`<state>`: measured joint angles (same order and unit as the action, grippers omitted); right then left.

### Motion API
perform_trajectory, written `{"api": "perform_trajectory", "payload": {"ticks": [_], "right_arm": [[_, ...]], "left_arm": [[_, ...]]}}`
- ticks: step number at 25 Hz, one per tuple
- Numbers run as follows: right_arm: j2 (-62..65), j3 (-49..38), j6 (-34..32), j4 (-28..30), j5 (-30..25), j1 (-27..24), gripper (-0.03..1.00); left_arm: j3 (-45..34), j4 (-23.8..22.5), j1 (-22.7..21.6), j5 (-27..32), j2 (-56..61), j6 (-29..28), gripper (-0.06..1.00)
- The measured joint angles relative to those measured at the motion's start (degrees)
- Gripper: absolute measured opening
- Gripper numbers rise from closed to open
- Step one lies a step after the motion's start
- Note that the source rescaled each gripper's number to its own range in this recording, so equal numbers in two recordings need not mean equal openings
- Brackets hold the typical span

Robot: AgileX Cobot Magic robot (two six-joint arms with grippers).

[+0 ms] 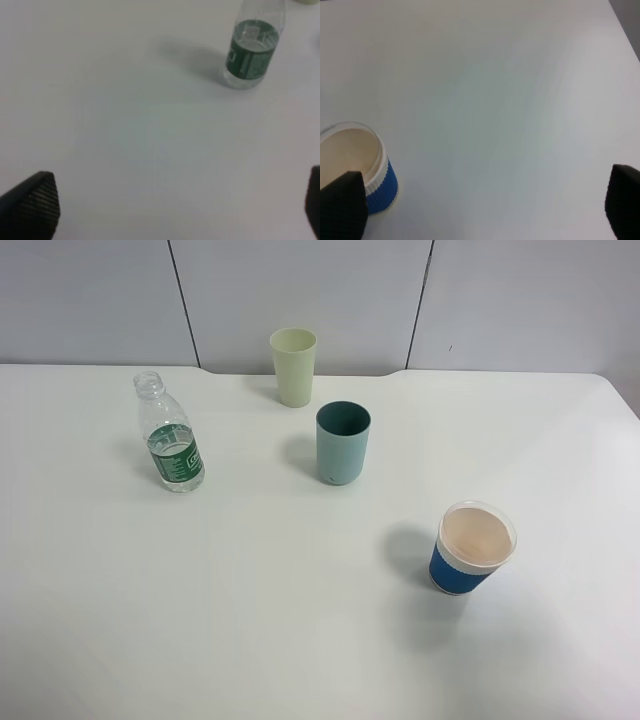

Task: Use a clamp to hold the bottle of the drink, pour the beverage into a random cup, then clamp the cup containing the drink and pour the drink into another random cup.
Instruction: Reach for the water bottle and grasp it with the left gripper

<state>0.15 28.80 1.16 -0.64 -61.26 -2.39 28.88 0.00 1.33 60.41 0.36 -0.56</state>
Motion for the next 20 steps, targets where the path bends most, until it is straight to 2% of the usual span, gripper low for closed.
{"api": "perform_trajectory", "payload": {"ticks": [20], "right_arm": [[0.0,0.0,0.0,0.0,0.0,0.0,0.83]], "left_arm": [[0.0,0.0,0.0,0.0,0.0,0.0,1.00]]}}
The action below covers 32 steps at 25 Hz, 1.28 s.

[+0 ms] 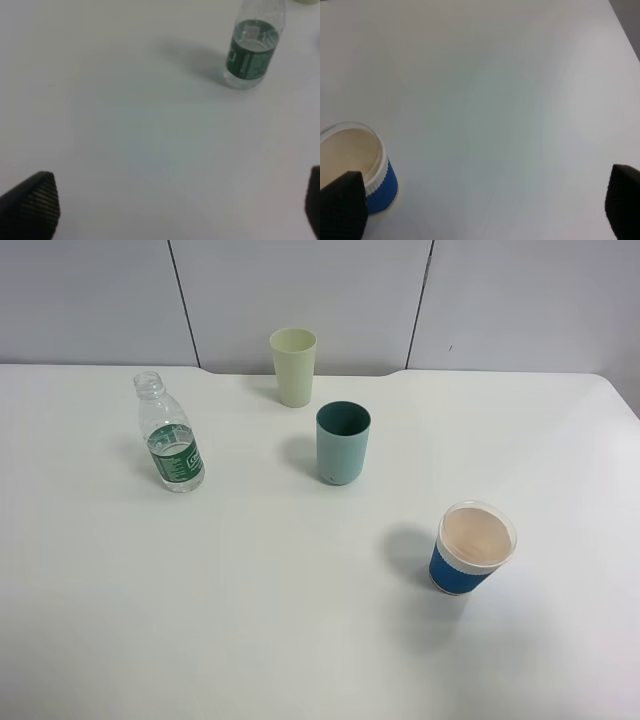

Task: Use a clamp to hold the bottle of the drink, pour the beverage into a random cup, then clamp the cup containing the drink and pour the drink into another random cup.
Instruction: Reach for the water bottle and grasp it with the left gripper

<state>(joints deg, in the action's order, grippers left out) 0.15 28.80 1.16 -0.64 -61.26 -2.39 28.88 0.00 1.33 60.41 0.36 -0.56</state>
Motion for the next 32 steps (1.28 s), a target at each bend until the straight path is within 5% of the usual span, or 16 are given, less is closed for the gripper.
{"api": "perform_trajectory", "payload": {"ticks": [32], "right_arm": [[0.0,0.0,0.0,0.0,0.0,0.0,0.83]], "left_arm": [[0.0,0.0,0.0,0.1,0.0,0.0,1.00]]}}
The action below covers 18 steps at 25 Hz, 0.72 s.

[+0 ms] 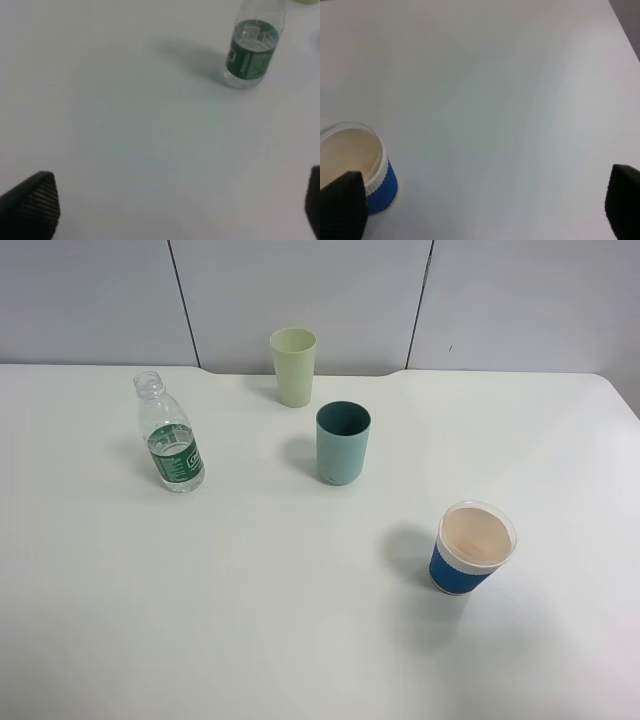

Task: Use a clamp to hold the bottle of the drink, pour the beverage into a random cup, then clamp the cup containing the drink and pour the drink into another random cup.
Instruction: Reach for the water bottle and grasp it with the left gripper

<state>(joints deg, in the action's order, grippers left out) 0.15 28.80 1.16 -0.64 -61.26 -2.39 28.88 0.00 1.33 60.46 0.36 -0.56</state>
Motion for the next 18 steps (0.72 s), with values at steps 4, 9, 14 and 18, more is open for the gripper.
{"api": "perform_trajectory", "payload": {"ticks": [4,9,14,18], "right_arm": [[0.0,0.0,0.0,0.0,0.0,0.0,0.83],[0.0,0.0,0.0,0.0,0.0,0.0,0.83],[0.0,0.0,0.0,0.0,0.0,0.0,0.83],[0.0,0.0,0.0,0.0,0.0,0.0,0.83]], "left_arm": [[0.0,0.0,0.0,0.0,0.0,0.0,1.00],[0.0,0.0,0.0,0.0,0.0,0.0,1.00],[0.0,0.0,0.0,0.0,0.0,0.0,1.00],[0.0,0.0,0.0,0.0,0.0,0.0,1.00]]}}
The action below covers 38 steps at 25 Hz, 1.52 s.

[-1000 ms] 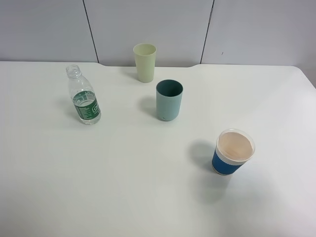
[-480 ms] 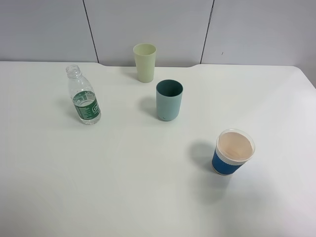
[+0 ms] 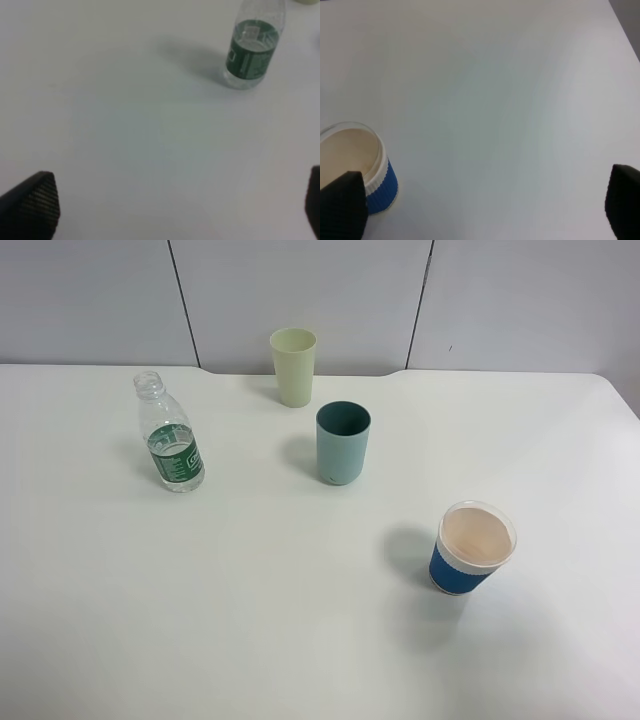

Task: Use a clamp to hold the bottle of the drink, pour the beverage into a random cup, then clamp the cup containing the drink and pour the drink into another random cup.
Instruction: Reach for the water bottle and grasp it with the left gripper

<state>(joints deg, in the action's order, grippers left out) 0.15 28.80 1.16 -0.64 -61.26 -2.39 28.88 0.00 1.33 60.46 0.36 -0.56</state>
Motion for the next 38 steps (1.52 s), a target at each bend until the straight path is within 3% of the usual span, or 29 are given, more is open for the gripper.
{"api": "perform_trajectory", "payload": {"ticks": [29,38], "right_arm": [[0.0,0.0,0.0,0.0,0.0,0.0,0.83],[0.0,0.0,0.0,0.0,0.0,0.0,0.83]], "left_arm": [[1.9,0.0,0.0,-2.1,0.0,-0.2,1.00],[2.9,-0.7,0.0,-5.3,-10.3,-0.3,1.00]]}}
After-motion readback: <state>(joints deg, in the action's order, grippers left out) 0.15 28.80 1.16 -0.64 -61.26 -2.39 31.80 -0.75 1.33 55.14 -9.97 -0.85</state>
